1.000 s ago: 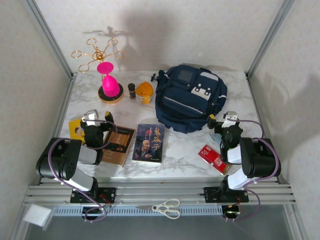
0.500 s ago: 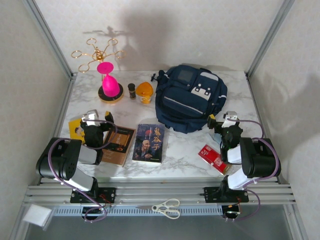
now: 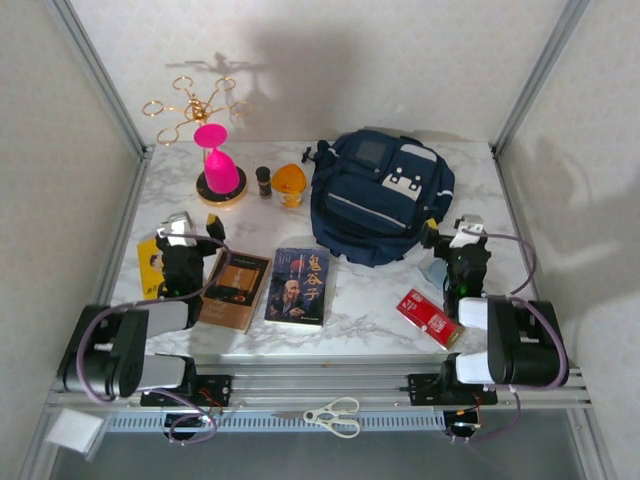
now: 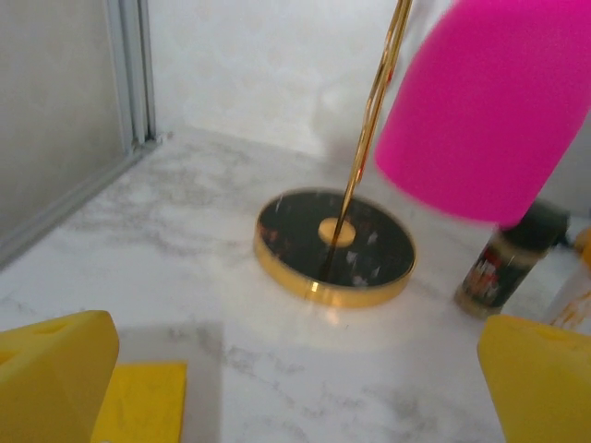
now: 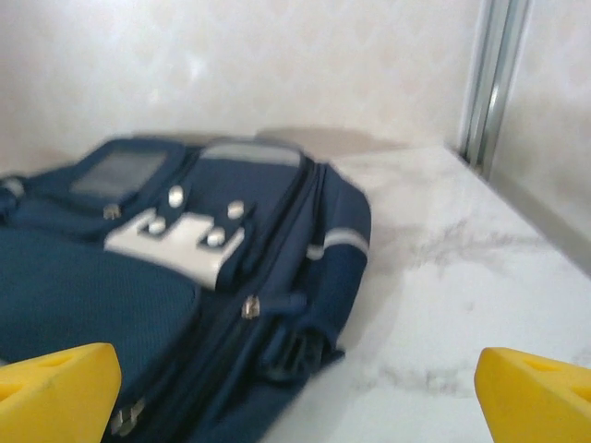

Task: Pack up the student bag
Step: Rotate the student bag at the top-center of the table.

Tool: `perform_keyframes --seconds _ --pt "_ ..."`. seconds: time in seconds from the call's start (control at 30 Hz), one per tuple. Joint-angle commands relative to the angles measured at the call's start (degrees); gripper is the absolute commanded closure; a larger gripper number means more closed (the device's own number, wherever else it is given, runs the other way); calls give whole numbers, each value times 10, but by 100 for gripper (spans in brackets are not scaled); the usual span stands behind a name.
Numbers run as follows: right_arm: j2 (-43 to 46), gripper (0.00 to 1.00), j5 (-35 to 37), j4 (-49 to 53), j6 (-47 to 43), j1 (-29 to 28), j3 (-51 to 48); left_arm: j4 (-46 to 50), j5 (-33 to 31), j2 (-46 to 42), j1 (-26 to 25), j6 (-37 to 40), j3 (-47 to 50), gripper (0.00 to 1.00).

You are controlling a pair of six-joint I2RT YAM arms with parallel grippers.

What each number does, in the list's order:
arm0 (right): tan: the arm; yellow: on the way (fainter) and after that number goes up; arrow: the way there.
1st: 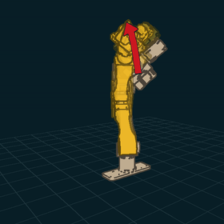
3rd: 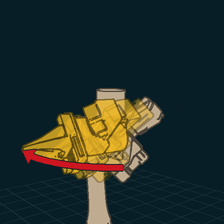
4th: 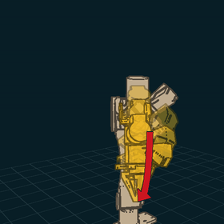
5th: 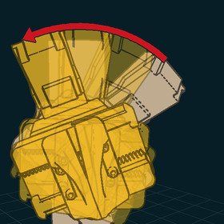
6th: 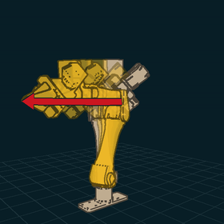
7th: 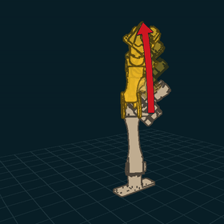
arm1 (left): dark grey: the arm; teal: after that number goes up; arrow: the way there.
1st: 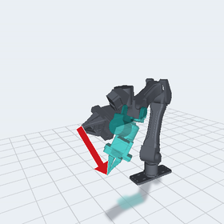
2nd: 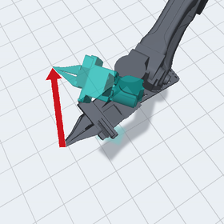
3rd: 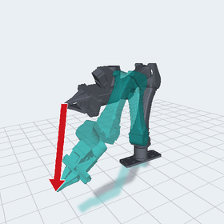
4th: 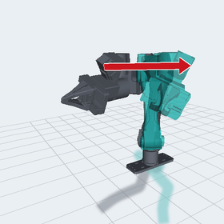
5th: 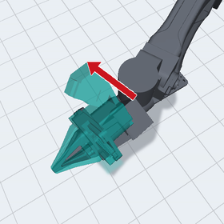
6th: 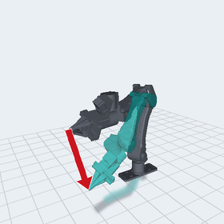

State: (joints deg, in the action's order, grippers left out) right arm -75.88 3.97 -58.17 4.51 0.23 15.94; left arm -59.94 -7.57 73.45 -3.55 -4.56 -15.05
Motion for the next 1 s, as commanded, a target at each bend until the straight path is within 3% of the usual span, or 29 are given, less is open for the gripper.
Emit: perform_keyframes --seconds 0.0,0.1,0.23,0.33,0.43,0.5,0.7,0.97 --pt "69 1 29 145 50 0 54 108 21 -77 -2 -51 -29 1" --pt "106 1 74 349 198 1 136 192 14 -126 -1 -161 -63 1" --pt "107 1 28 503 276 4 187 307 -37 -148 -1 -319 -100 1" --pt "104 1 -24 559 300 5 200 337 58 -141 6 -355 -123 1" --pt "92 1 -90 577 336 3 196 374 129 -128 -17 -377 -152 1" --pt "75 1 -128 586 345 -6 200 401 125 -133 -53 -380 -164 1" --pt "34 1 -134 612 377 -50 214 435 118 -139 -175 -395 -168 1" --pt "-43 1 -130 569 405 -98 253 422 103 -67 -315 -390 -204 1"
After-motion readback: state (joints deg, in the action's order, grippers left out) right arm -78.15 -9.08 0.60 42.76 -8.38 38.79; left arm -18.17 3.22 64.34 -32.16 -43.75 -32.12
